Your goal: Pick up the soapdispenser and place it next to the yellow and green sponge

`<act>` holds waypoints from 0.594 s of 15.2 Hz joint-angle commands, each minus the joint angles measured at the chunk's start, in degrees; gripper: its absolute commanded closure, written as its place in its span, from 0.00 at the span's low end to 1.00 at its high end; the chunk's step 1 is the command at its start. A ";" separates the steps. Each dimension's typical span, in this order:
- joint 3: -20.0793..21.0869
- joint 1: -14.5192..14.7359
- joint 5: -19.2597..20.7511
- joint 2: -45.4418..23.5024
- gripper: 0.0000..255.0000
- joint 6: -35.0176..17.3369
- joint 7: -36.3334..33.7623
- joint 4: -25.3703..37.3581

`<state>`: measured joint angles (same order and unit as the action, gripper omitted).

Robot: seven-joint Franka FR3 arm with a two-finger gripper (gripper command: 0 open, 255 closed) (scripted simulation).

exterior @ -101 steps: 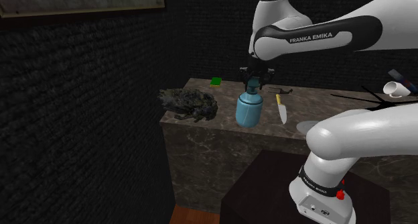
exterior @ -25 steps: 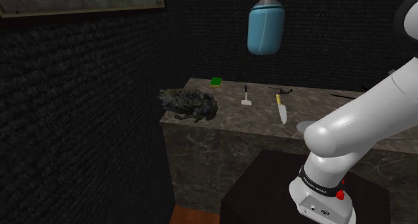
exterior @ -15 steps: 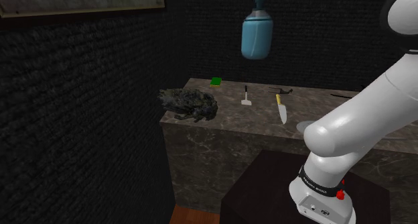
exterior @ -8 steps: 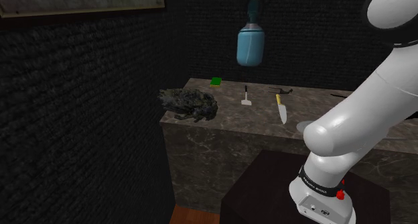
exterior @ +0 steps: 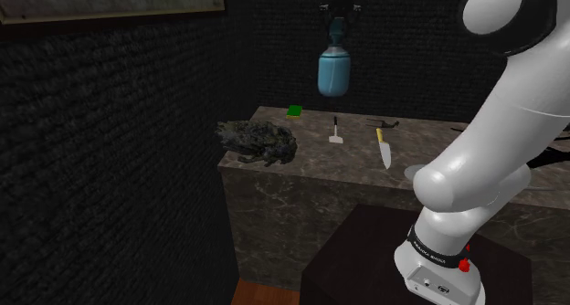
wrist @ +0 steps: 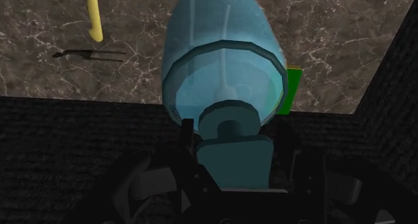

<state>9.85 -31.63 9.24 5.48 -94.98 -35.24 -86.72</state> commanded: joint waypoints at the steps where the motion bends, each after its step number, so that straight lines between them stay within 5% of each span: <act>1: -0.25 -0.28 0.47 -3.07 1.00 -2.26 0.23 0.99; 9: -1.26 -1.17 2.12 -16.19 1.00 -8.13 1.36 8.37</act>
<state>8.75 -32.67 11.15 -8.93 -102.20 -34.06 -79.37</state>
